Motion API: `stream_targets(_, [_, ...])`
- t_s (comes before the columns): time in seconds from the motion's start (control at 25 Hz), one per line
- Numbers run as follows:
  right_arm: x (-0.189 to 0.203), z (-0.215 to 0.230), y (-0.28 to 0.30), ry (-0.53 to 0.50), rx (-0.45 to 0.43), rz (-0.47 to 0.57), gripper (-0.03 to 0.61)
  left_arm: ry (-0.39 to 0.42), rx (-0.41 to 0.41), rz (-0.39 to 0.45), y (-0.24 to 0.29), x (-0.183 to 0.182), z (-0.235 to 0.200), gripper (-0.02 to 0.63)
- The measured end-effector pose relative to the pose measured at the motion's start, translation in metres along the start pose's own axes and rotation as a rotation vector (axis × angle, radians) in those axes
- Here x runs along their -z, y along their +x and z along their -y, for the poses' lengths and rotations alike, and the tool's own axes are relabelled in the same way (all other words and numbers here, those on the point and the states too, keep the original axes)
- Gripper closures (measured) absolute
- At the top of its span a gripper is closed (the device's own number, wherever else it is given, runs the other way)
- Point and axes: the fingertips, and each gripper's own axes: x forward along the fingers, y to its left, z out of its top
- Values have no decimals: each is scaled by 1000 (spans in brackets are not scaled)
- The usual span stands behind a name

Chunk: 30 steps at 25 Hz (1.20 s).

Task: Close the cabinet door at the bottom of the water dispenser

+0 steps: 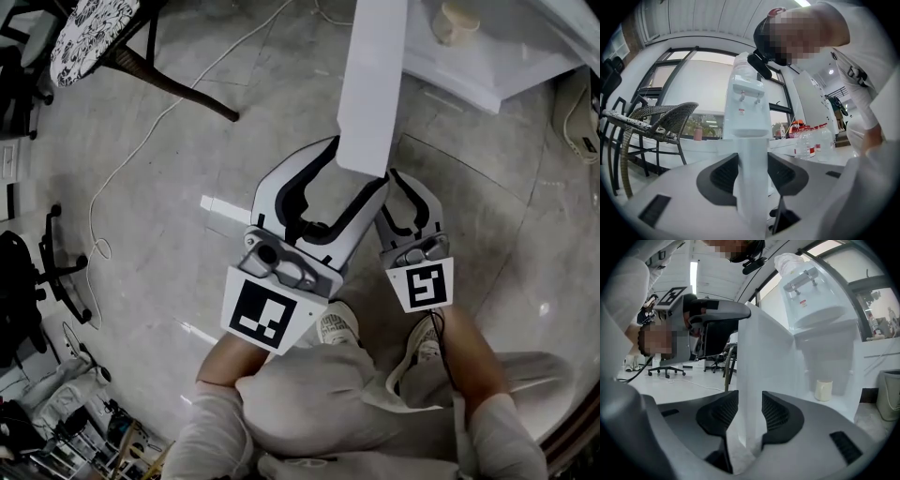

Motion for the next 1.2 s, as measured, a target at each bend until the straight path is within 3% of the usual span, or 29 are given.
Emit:
stream_targets(0.28, [0, 8, 2, 11, 63, 13, 410, -16, 30, 7, 10, -1, 19, 410])
stream_targets(0.96, [7, 78, -39, 48, 235, 46, 400, 28, 234, 17, 48, 3, 81, 465])
stream_targets(1.2, [12, 111, -57, 42, 300, 55, 402, 42, 237, -24, 53, 24, 87, 497])
